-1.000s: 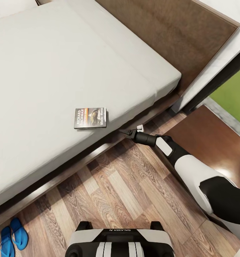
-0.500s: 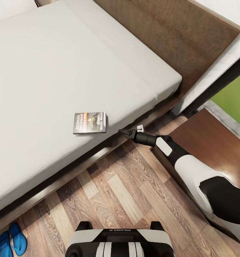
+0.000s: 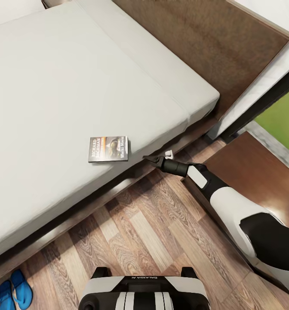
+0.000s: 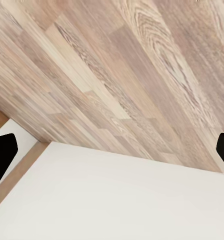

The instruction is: In the bedroom, move the book from the bed onto either nightstand, and place the two sandals side by side next to the bed.

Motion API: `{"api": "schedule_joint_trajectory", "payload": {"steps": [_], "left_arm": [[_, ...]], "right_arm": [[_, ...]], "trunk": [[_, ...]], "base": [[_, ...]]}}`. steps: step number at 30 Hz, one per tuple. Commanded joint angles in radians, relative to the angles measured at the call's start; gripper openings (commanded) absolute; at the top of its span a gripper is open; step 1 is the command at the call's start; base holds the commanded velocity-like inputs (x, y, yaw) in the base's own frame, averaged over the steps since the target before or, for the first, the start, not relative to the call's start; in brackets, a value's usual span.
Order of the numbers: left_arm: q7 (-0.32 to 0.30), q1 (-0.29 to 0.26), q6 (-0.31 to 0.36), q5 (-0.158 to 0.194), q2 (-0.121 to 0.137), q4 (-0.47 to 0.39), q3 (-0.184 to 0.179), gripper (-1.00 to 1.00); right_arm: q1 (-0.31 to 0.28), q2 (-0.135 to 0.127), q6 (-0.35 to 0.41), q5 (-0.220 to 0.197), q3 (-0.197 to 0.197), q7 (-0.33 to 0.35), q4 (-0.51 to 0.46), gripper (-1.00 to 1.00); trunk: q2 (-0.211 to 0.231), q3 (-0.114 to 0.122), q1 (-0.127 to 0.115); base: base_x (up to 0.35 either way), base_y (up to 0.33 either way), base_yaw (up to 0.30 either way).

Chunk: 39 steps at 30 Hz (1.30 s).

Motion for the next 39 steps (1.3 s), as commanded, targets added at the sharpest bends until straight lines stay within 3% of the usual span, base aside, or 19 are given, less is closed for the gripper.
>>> {"api": "schedule_joint_trajectory", "payload": {"steps": [1, 39], "left_arm": [[0.004, 0.000, 0.004, 0.008, 0.000, -0.002, -0.009, 1.00], [0.010, 0.001, 0.001, 0.006, 0.001, -0.002, -0.010, 1.00]], "right_arm": [[-0.001, -0.001, 0.007, -0.008, 0.003, 0.000, 0.000, 1.00], [-0.001, 0.016, 0.002, -0.007, 0.006, 0.000, 0.047, 1.00]], "trunk": [[0.000, 0.000, 0.000], [0.000, 0.000, 0.000]], "base": [[0.058, 0.072, 0.000], [0.027, 0.038, 0.000]]}}
